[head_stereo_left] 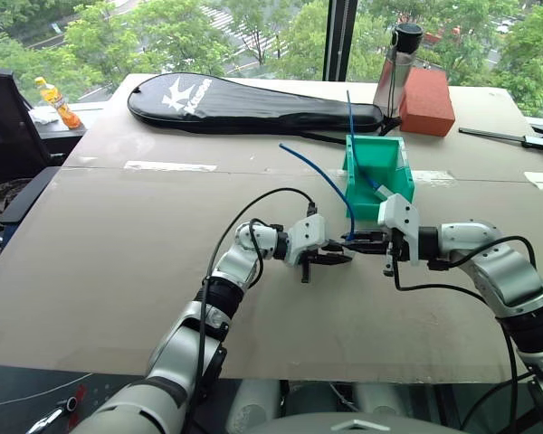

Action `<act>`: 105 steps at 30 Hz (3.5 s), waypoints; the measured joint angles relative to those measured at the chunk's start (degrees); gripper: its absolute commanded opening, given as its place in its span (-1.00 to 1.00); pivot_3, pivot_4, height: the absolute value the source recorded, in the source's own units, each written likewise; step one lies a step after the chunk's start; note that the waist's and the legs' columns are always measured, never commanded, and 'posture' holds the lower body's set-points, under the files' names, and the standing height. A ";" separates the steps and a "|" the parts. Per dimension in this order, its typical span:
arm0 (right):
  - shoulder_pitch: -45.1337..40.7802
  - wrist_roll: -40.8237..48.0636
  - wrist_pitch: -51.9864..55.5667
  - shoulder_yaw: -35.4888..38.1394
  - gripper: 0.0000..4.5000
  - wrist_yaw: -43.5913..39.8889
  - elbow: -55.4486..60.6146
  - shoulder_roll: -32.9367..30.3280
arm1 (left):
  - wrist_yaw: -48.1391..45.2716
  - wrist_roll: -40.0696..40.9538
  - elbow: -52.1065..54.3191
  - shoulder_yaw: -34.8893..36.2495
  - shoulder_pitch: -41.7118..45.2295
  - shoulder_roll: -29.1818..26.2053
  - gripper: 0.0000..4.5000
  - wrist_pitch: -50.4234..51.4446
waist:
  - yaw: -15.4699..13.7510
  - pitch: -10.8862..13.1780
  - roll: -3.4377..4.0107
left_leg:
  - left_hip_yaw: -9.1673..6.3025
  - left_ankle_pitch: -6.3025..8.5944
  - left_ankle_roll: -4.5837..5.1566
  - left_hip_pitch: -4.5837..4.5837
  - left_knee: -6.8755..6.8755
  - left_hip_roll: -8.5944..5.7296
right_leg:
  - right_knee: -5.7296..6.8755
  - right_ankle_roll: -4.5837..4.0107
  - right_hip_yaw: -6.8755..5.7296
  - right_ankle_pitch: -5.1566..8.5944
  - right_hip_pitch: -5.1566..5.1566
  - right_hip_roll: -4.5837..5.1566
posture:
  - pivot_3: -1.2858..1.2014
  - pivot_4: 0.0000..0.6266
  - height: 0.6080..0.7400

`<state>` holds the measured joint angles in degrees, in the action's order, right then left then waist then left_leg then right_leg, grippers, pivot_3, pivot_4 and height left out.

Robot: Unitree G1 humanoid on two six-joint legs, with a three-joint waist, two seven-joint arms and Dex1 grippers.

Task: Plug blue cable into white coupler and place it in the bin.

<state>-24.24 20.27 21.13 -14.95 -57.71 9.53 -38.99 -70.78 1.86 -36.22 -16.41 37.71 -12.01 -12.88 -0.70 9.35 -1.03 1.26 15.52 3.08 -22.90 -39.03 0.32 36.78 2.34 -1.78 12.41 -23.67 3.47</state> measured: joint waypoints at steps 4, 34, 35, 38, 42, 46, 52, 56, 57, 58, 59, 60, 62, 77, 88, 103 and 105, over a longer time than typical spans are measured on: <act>-0.14 -0.62 -1.35 0.17 -1.00 -1.30 -1.10 0.08 | -0.01 -0.01 0.00 -0.03 0.00 -0.10 -0.87 0.00 | 0.02 0.00 0.00 | 0.00 0.00 0.00 0.01 0.00 0.00 | 0.01 0.00 0.00 0.00 0.00 0.00 | 0.03 -0.52 1.00; -2.77 -3.94 -4.73 0.19 -1.00 -7.57 -7.21 1.40 | -0.48 -0.03 0.01 -0.47 0.16 -1.13 -0.87 -0.04 | 0.50 -0.02 0.03 | 0.01 0.00 0.00 0.14 0.00 0.04 | 0.07 -0.02 0.03 -0.01 0.04 -0.06 | 0.03 -0.52 1.00; -3.12 -4.10 -5.13 0.02 -1.00 -7.99 -7.82 1.51 | -0.48 -0.03 0.01 -0.47 0.16 -1.21 -0.87 -0.04 | 0.60 -0.03 0.03 | 0.00 0.00 0.00 0.16 0.00 0.05 | 0.08 -0.02 0.03 -0.01 0.05 -0.07 | 0.03 -0.52 1.00; -4.13 -4.34 -5.21 -0.66 -1.00 -9.40 -10.36 2.58 | -0.57 -0.10 0.01 -0.64 0.17 -1.29 -0.87 -0.18 | 0.71 -0.05 0.05 | -0.02 0.00 0.00 0.17 -0.01 0.06 | 0.09 -0.03 0.02 -0.01 0.08 -0.09 | 0.03 -0.52 1.00; -5.27 -3.03 -2.98 -0.27 -1.00 -11.78 -11.80 2.86 | -0.83 -0.09 0.02 -0.70 0.17 -1.35 -0.87 -0.48 | 0.78 -0.06 0.07 | -0.01 0.00 0.00 0.16 -0.01 0.06 | 0.07 -0.03 0.04 -0.01 0.08 -0.08 | 0.03 -0.52 1.00; -6.56 -3.59 -3.85 -0.90 -1.00 -13.47 -13.68 3.01 | -0.97 -0.08 0.07 -0.75 0.17 -1.38 -0.87 -0.55 | 0.79 -0.06 0.07 | -0.01 0.00 -0.01 0.16 -0.01 0.06 | 0.07 -0.03 0.03 -0.01 0.08 -0.07 | 0.03 -0.52 1.00; -6.13 -6.34 -10.13 -1.85 -1.00 -14.01 -16.69 3.70 | -0.32 -0.11 0.03 -0.91 0.12 -1.55 -0.87 -0.39 | 0.95 -0.11 0.06 | -0.01 0.00 -0.01 0.20 -0.02 0.06 | 0.08 -0.03 0.04 -0.02 0.11 -0.08 | 0.03 -0.52 1.00; -5.19 -7.95 -12.63 -1.99 -1.00 -12.06 -16.50 4.39 | -0.07 -0.11 -0.26 -0.95 -0.08 -1.65 -0.87 -0.36 | 1.07 -0.43 -0.06 | -0.01 0.00 -0.01 0.28 -0.02 0.07 | 0.08 -0.03 0.05 -0.02 0.17 -0.08 | 0.03 -0.52 1.00; -4.81 -8.29 -12.84 -1.88 -1.00 -11.00 -16.35 5.14 | 0.00 -0.09 -0.27 -0.94 -0.17 -1.68 -0.87 -0.30 | 1.26 -0.57 -0.14 | -0.01 0.00 -0.01 0.32 -0.02 0.09 | 0.08 -0.03 0.05 -0.02 0.19 -0.09 | 0.03 -0.52 1.00; -4.27 -8.26 -12.95 -1.36 -1.00 -10.45 -16.21 5.71 | 0.06 -0.08 -0.27 -0.91 -0.17 -1.71 -0.87 -0.22 | 1.39 -0.61 -0.21 | -0.01 0.00 -0.01 0.35 -0.02 0.11 | 0.09 -0.04 0.06 -0.02 0.22 -0.11 | 0.03 -0.52 1.00; -3.29 -7.87 -12.68 -0.15 -0.69 -9.66 -15.63 6.38 | 0.13 -0.02 -0.25 -0.85 -0.18 -1.72 -0.87 -0.09 | 1.38 -0.62 -0.21 | -0.02 0.00 -0.01 0.35 -0.02 0.13 | 0.09 -0.09 0.04 -0.06 0.22 -0.12 | 0.03 -0.52 1.00; -2.01 -7.41 -11.40 0.30 -0.53 -8.76 -14.95 6.44 | 0.18 0.02 -0.10 -0.82 -0.21 -1.79 -0.87 0.17 | 1.33 -0.60 -0.18 | -0.02 0.00 -0.01 0.32 -0.02 0.13 | 0.09 -0.13 0.04 -0.08 0.20 -0.10 | 0.03 -0.52 1.00; -0.42 -6.83 -8.92 0.90 -0.09 -7.32 -13.11 6.42 | 0.24 0.64 0.89 -0.43 -0.41 -1.74 -0.87 0.84 | 1.31 -0.53 -0.11 | 0.00 -0.01 -0.02 0.21 -0.03 0.13 | 0.10 -0.16 0.05 -0.11 0.10 -0.05 | 0.03 -0.52 1.00; 36.42 4.32 7.15 30.80 0.53 21.69 37.05 9.80 | 13.27 13.54 22.24 8.30 7.10 -0.53 -0.87 42.59 | -1.43 -0.41 -0.07 | -0.23 0.00 -0.03 -0.18 -0.15 -0.01 | -0.01 0.00 -0.20 -0.01 0.04 0.06 | 0.03 -0.52 1.00; 51.21 1.22 5.91 35.36 0.53 32.52 46.29 17.12 | 29.58 14.67 -10.48 13.62 37.55 9.63 -0.87 60.91 | 0.09 -0.34 -0.20 | -0.08 -0.01 0.00 0.02 -0.08 -0.03 | -0.05 0.43 0.25 0.07 0.07 -0.28 | 0.03 -0.52 1.00; 52.76 2.38 3.87 32.39 0.90 35.22 47.77 18.40 | 24.75 11.85 -25.96 15.99 45.07 8.57 1.00 60.80 | -0.02 -0.28 -0.23 | -0.03 0.00 -0.01 -0.20 0.04 0.03 | -0.08 0.41 0.30 0.10 -0.21 -0.31 | 0.03 -0.52 1.00; 50.33 5.41 4.78 34.20 0.95 33.87 46.80 16.10 | 22.24 13.10 -20.13 15.91 43.14 6.45 1.00 64.57 | 0.21 -0.27 -0.22 | 0.04 0.00 -0.02 -0.15 0.04 0.04 | -0.07 0.41 0.37 0.09 -0.19 -0.31 | 0.03 -0.52 1.00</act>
<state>26.10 25.68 25.91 19.24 -23.84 56.32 -22.89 -48.55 14.96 -56.35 -0.50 80.85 -5.56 51.69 -0.49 9.08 -1.26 1.30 15.52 3.06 -23.04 -38.99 0.35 36.70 2.75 -1.40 12.50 -23.86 3.16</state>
